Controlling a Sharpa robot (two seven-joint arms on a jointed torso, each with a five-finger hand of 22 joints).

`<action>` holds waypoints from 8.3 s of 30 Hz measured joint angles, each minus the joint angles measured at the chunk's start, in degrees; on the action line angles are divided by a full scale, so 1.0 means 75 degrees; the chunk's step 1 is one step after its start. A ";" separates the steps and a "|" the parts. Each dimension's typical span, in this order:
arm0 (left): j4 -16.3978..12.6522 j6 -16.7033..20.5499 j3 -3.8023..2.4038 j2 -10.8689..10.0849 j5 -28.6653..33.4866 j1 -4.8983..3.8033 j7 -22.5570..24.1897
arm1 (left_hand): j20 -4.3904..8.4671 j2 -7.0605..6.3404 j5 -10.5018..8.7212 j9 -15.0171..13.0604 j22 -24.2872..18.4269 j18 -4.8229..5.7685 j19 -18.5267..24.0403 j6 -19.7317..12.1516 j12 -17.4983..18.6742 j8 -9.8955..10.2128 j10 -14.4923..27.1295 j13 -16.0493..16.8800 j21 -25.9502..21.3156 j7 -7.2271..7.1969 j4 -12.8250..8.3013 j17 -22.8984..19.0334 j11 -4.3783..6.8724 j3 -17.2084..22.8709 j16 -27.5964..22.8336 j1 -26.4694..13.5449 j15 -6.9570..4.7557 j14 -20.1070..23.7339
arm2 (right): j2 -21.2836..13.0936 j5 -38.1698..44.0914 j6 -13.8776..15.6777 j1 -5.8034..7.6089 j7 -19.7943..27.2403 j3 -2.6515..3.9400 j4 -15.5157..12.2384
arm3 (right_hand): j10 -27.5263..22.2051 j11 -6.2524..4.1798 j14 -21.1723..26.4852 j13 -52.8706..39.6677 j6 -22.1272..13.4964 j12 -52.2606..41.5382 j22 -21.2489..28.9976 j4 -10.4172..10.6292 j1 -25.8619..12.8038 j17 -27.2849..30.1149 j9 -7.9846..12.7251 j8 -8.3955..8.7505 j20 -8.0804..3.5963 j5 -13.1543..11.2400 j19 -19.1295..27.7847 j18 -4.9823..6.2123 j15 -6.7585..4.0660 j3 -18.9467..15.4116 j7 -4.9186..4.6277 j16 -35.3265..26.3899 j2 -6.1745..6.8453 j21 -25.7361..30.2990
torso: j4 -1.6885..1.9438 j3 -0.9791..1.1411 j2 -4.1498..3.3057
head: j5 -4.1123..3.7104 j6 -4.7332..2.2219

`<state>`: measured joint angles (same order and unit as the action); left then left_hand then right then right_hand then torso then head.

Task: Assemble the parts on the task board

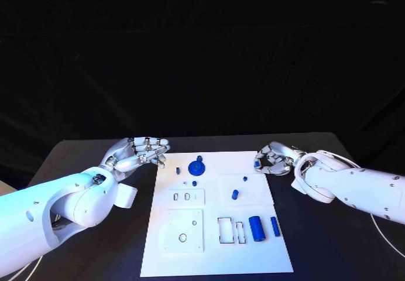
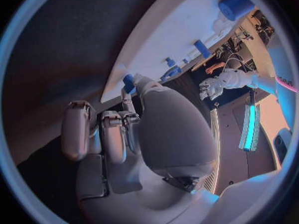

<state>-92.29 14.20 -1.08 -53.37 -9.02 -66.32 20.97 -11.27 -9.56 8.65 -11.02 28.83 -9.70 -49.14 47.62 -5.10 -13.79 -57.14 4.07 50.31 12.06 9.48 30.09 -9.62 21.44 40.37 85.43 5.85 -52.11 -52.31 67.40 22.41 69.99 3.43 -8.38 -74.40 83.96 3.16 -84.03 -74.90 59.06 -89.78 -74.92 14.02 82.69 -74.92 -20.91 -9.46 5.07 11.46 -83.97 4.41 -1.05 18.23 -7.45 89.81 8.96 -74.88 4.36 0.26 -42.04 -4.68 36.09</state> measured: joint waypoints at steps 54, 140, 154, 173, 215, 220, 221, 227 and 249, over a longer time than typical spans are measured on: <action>0.0215 0.0003 0.0028 0.0181 -0.0311 0.0002 -0.0254 | 0.0417 -0.0317 0.0000 -0.0121 0.1980 0.0000 -0.1148 0.0049 -0.2156 0.0000 -0.1017 0.1187 0.2421 -0.0160 -0.0001 0.2189 0.0505 0.0675 0.3293 -0.0398 -0.0471 -0.1541 | 0.2045 0.2573 0.0951 -0.0314 -0.3705 -0.0119 -0.2527 | -0.0016 -0.0175 0.0001 -0.0003 0.0169 0.0000 -0.0004 0.0103 -0.0415 0.0002 -0.0166 -0.0307 -0.0145 -0.0002 0.0008 -0.0120 -0.0109 0.0205 0.0113 0.0000 -0.0007 -0.0149 | 0.0012 -0.0018 0.0051 | 0.0353 0.0341; 0.0710 -0.0450 0.0043 0.0534 -0.2220 -0.0025 -0.2094 | 0.0685 -0.0040 0.0000 -0.1340 0.5395 0.0659 -0.3637 0.0570 -0.8871 -0.1767 -0.1450 0.6806 0.4330 -0.0551 0.0938 0.5982 0.0817 -0.0400 0.6427 -0.1939 -0.0743 -0.4257 | 0.1173 0.1973 0.1308 0.0107 -0.2623 -0.0063 -0.2911 | -0.0003 0.0140 0.0002 0.0000 -0.0894 0.0183 0.0140 0.0351 -0.0692 0.0001 0.0063 0.0288 0.0128 -0.0294 0.0261 -0.0088 0.0113 -0.2214 -0.0260 0.0000 -0.0006 0.0939 | -0.0025 0.0001 0.0155 | 0.0420 0.0421; 0.1400 -0.2075 0.0216 0.1577 -0.4740 -0.0683 -0.5180 | 0.0845 0.0307 0.0000 -0.2636 0.5586 0.0659 -0.3796 0.0023 -0.8987 -0.2767 -0.1489 0.6961 0.4379 -0.0737 0.0964 0.5981 0.0977 -0.0978 0.6471 -0.2588 -0.0903 -0.4258 | 0.0097 -0.1448 0.1276 0.0962 -0.0936 0.0001 -0.2721 | -0.0003 0.0140 0.0002 -0.0006 -0.0894 0.0183 0.0195 0.0352 -0.0600 0.0002 0.0063 0.0288 0.0104 -0.0136 0.0284 0.0002 0.0113 -0.2175 -0.0261 0.0000 -0.0098 0.1020 | -0.0049 0.0006 0.0333 | 0.0501 0.0556; 0.2103 -0.3442 0.0486 0.2678 -0.6025 -0.1004 -0.6842 | 0.0818 0.0488 0.0000 -0.2760 0.5652 0.0658 -0.3823 -0.0044 -0.8940 -0.2669 -0.1460 0.6952 0.4379 -0.0697 0.0969 0.5979 0.0912 -0.1204 0.6471 -0.2870 -0.0903 -0.4258 | 0.0012 -0.2537 0.1277 0.1054 -0.0622 0.0006 -0.2307 | -0.0003 0.0139 0.0002 -0.0005 -0.0892 0.0211 0.0205 0.0352 -0.0600 0.0002 0.0063 0.0288 0.0104 -0.0091 0.0283 0.0001 0.0113 -0.2175 -0.0261 0.0000 -0.0098 0.1020 | -0.0049 0.0030 0.0368 | 0.0560 0.0650; 0.2504 -0.4207 0.0615 0.3261 -0.6052 -0.1011 -0.7086 | 0.0847 0.0893 0.0000 -0.3298 0.5737 0.0658 -0.3906 0.0110 -0.8941 -0.2929 -0.1560 0.6957 0.4407 -0.0846 0.0947 0.5977 0.1012 -0.1028 0.6501 -0.2271 -0.0949 -0.4249 | 0.0159 -0.2607 0.1130 0.1058 -0.0711 0.0006 -0.2151 | -0.0003 0.0139 0.0002 -0.0002 -0.0890 0.0257 0.0255 0.0353 -0.0569 -0.0002 0.0061 0.0288 0.0133 -0.0018 0.0311 0.0000 0.0113 -0.2176 -0.0260 0.0000 -0.0129 0.1109 | -0.0037 0.0018 0.0364 | 0.0507 0.0738; 0.2504 -0.4207 0.0615 0.3264 -0.6031 -0.1011 -0.7086 | 0.0874 0.1006 0.0000 -0.3510 0.5759 0.0658 -0.3932 0.0107 -0.8941 -0.3019 -0.1544 0.6959 0.4407 -0.0850 0.0938 0.5977 0.1056 -0.0782 0.6501 -0.2007 -0.0985 -0.4232 | 0.0165 -0.2607 0.1088 0.1058 -0.0721 0.0006 -0.2142 | -0.0003 0.0139 0.0002 -0.0001 -0.0889 0.0257 0.0261 0.0353 -0.0540 -0.0001 0.0062 0.0288 0.0133 0.0012 0.0311 0.0001 0.0112 -0.2176 -0.0260 0.0000 -0.0159 0.1138 | -0.0040 0.0018 0.0364 | 0.0509 0.0749; 0.2504 -0.4207 0.0615 0.3266 -0.6028 -0.1011 -0.7086 | 0.0874 0.1020 0.0000 -0.3561 0.5759 0.0658 -0.3932 0.0079 -0.8941 -0.3039 -0.1570 0.6976 0.4407 -0.0877 0.0937 0.5977 0.1082 -0.0701 0.6501 -0.1946 -0.1000 -0.4246 | 0.0167 -0.2607 0.1078 0.1058 -0.0722 0.0006 -0.2142 | -0.0003 0.0139 0.0002 -0.0002 -0.0889 0.0257 0.0261 0.0353 -0.0539 -0.0001 0.0061 0.0288 0.0133 0.0032 0.0311 0.0000 0.0112 -0.2176 -0.0260 0.0000 -0.0159 0.1138 | -0.0041 0.0019 0.0364 | 0.0509 0.0752; 0.2514 -0.4208 0.0615 0.3291 -0.6011 -0.1012 -0.7082 | 0.0901 0.1004 -0.0001 -0.3804 0.5785 0.0658 -0.3960 0.0015 -0.8941 -0.3115 -0.1570 0.6991 0.4437 -0.0940 0.0917 0.5976 0.1082 -0.0255 0.6501 -0.1598 -0.1012 -0.4258 | 0.0183 -0.2605 0.1010 0.1058 -0.0732 0.0005 -0.2142 | -0.0003 0.0139 0.0002 -0.0001 -0.0889 0.0257 0.0261 0.0331 -0.0540 -0.0001 0.0061 0.0258 0.0133 0.0190 0.0311 0.0000 0.0112 -0.2155 -0.0260 0.0000 -0.0159 0.1138 | -0.0040 0.0021 0.0364 | 0.0509 0.0757; 0.2593 -0.4267 0.0632 0.3289 -0.5819 -0.1018 -0.7053 | 0.0981 -0.0005 0.0140 -0.4693 0.5919 0.0721 -0.3981 -0.0099 -0.8875 -0.3320 -0.1768 0.7138 0.4477 -0.0942 0.0894 0.5976 0.1164 0.2181 0.6510 -0.1665 -0.1066 -0.4258 | 0.0175 -0.2603 0.0899 0.1057 -0.0756 0.0004 -0.2143 | -0.0003 0.0139 0.0002 -0.0001 -0.0888 0.0257 0.0269 0.0331 -0.0509 0.0000 0.0061 0.0258 0.0133 0.0277 0.0310 0.0000 0.0112 -0.2155 -0.0259 0.0000 -0.0189 0.1167 | -0.0036 0.0017 0.0370 | 0.0516 0.0762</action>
<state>-72.84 -17.80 3.66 -28.70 -52.66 -73.95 -31.93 -3.91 -9.60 9.71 -46.22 73.23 -4.30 -79.00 46.88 -71.67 -38.69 -70.40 57.61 83.89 5.00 16.19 74.90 -0.90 37.80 89.20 72.95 -2.14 -84.05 -51.00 47.88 29.15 77.92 -2.24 -8.35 -90.47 83.93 4.20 -84.02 -74.91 52.40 -87.85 -72.90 16.51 78.88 -74.92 -20.45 -7.53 6.07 13.54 -81.64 4.41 -0.21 2.07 -9.39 89.81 7.54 -66.12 4.09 0.38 -39.27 -0.81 41.81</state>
